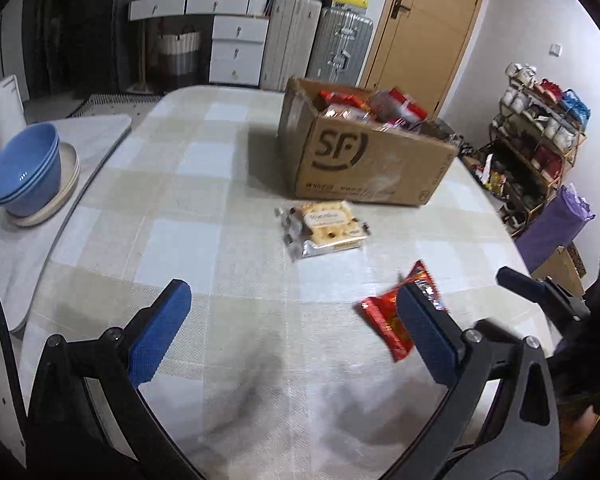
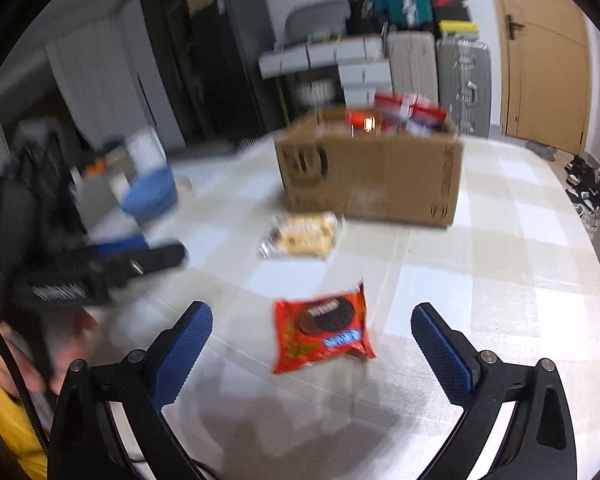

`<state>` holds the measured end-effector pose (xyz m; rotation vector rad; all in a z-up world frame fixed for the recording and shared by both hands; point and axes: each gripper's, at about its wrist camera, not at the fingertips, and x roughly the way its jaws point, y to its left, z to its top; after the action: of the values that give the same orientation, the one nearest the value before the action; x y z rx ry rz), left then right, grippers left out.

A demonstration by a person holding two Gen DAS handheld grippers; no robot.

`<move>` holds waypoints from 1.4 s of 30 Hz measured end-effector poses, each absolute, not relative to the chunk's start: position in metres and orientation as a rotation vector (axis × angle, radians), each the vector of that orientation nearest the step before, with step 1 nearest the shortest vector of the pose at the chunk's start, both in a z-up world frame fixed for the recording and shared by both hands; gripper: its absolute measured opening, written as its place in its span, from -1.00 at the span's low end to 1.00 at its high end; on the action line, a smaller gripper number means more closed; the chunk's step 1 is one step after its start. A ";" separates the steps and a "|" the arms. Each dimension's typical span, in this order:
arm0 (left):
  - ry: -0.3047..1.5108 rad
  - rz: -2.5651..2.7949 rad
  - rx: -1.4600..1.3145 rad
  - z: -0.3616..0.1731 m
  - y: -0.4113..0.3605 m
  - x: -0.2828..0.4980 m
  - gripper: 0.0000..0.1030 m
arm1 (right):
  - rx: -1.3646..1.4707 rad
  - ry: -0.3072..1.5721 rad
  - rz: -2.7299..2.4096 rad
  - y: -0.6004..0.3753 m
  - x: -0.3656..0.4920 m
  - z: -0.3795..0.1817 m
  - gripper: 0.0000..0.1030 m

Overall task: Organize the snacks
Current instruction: 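Grasp the red Oreo biscuit pack with the right gripper, then grasp the cream biscuit pack with the left gripper while the right gripper holds the Oreo pack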

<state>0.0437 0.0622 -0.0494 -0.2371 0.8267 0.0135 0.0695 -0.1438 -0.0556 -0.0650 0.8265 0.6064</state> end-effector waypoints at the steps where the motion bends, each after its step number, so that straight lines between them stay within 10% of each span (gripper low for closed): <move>1: 0.836 0.017 -0.241 -0.053 0.063 0.047 0.99 | -0.086 0.837 0.605 -0.140 0.073 -0.061 0.97; 10: 0.932 0.025 -0.337 -0.087 0.083 0.088 0.99 | -0.143 0.950 0.618 -0.114 0.109 -0.101 0.96; 22: 0.997 0.043 -0.429 -0.102 0.103 0.127 0.98 | -0.195 0.938 0.634 -0.103 0.111 -0.115 -0.06; 42: 1.136 0.046 -0.349 -0.119 0.028 0.219 0.98 | 0.317 0.871 0.781 -0.178 0.126 -0.108 -0.08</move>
<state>0.2191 0.0280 -0.1192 -0.3485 1.1359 0.0456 0.1264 -0.1782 -0.1082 0.3166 0.8709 0.7810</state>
